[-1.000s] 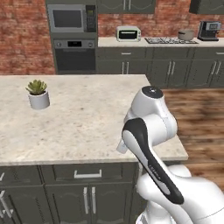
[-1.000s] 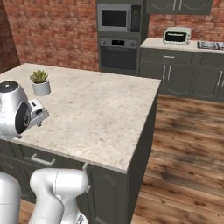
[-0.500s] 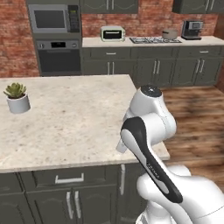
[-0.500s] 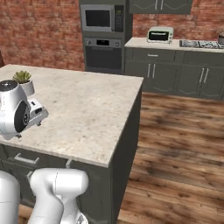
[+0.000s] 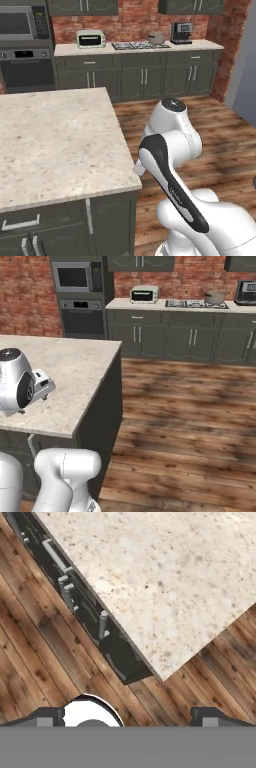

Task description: Move the pot and pan from the stove into the sink.

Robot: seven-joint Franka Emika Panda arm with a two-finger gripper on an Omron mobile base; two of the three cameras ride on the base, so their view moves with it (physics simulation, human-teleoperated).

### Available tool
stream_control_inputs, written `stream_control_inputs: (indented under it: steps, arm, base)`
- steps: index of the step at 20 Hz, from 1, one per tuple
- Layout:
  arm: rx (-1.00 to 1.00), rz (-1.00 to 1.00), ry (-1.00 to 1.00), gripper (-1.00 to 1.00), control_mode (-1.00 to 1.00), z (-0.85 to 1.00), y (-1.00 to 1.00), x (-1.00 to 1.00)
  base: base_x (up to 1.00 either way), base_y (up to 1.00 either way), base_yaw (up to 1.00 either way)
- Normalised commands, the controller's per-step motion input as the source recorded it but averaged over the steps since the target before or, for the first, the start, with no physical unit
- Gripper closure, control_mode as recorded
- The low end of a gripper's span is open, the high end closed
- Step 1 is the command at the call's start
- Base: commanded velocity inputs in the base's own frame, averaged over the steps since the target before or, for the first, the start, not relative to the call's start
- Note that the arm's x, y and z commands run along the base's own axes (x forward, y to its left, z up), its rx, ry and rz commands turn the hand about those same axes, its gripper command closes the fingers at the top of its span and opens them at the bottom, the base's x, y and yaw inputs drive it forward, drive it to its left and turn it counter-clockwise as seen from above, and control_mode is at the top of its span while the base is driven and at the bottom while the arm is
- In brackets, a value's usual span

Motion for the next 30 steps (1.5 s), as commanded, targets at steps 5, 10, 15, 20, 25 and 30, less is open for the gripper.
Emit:
stream_control_inputs:
  steps: [5, 10, 15, 20, 25, 30]
  arm:
    - [0.00, 0.00, 0.00, -1.00, 1.00, 0.00, 0.00, 0.00]
    - [0.00, 0.00, 0.00, -1.00, 1.00, 0.00, 0.00, 0.00]
    - [0.00, 0.00, 0.00, -1.00, 1.00, 0.00, 0.00, 0.00]
    - [0.00, 0.00, 0.00, -1.00, 1.00, 0.00, 0.00, 0.00]
    - [0.00, 0.00, 0.00, -1.00, 1.00, 0.00, 0.00, 0.00]
    - [0.00, 0.00, 0.00, -1.00, 1.00, 0.00, 0.00, 0.00]
  base:
    - [0.08, -0.88, -0.18]
    - [0.18, -0.90, -0.15]
    - [0.15, -0.80, -0.10]
    - [0.06, -0.65, -0.03]
    - [0.03, -0.05, -0.01]
    - [0.49, 0.00, 0.00]
